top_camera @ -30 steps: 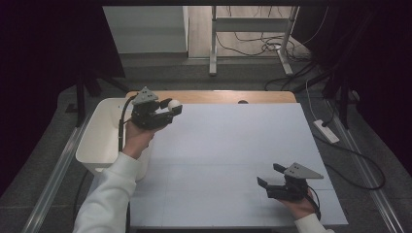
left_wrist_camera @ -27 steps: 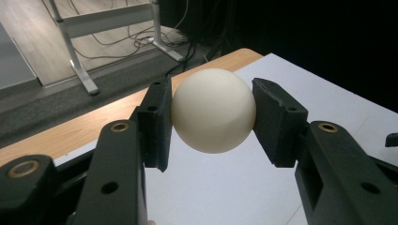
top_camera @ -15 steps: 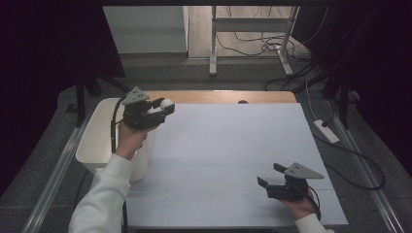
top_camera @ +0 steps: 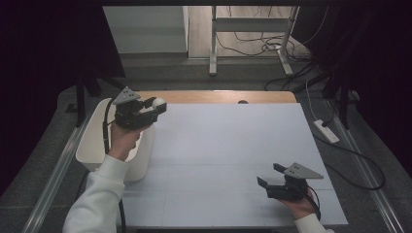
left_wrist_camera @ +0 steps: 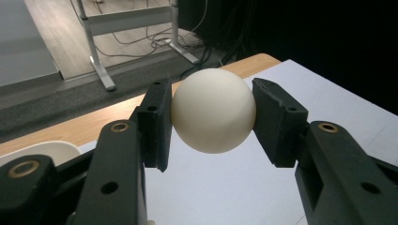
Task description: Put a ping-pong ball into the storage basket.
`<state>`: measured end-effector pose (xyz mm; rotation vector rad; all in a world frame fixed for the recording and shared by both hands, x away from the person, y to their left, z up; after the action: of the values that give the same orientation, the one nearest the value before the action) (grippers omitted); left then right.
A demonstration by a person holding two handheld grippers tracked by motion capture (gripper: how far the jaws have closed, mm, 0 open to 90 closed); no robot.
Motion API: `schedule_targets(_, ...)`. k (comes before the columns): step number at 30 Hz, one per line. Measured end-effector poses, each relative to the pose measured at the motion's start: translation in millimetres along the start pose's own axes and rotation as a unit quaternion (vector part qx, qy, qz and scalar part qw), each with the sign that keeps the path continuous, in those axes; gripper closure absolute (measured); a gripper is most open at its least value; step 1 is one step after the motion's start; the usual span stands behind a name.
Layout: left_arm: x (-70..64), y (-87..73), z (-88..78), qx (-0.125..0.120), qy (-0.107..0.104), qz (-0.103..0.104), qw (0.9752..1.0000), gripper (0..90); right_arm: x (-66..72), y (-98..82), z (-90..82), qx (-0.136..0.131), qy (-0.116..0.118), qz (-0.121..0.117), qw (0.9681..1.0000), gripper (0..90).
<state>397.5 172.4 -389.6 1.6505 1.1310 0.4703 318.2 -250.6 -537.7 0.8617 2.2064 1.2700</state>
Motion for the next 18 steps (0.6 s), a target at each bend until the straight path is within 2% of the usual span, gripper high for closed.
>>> schedule_targets(12,13.5,-1.7,-8.6,-0.004,0.015,-0.01,0.9998,51.0,-0.1,-0.2,0.7,0.001,-0.001,0.0,1.0,15.7)
schedule_targets(18,24.6,-4.0,-13.0,-0.002,0.03,-0.018,0.9994,51.0,-0.4,-0.3,0.6,0.001,0.001,0.001,1.0,15.7)
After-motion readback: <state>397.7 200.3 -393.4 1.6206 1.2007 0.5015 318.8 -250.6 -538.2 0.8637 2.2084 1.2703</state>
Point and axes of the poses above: each handheld gripper's, and its own axes: z roughly forward along the jaws, y roughly out of its top, x roughly to its left, the point moved 6 cm from there along z, roughly forward along the jaws, and after that the axes turned 7 degrees about -z, right-handed, at the moved point
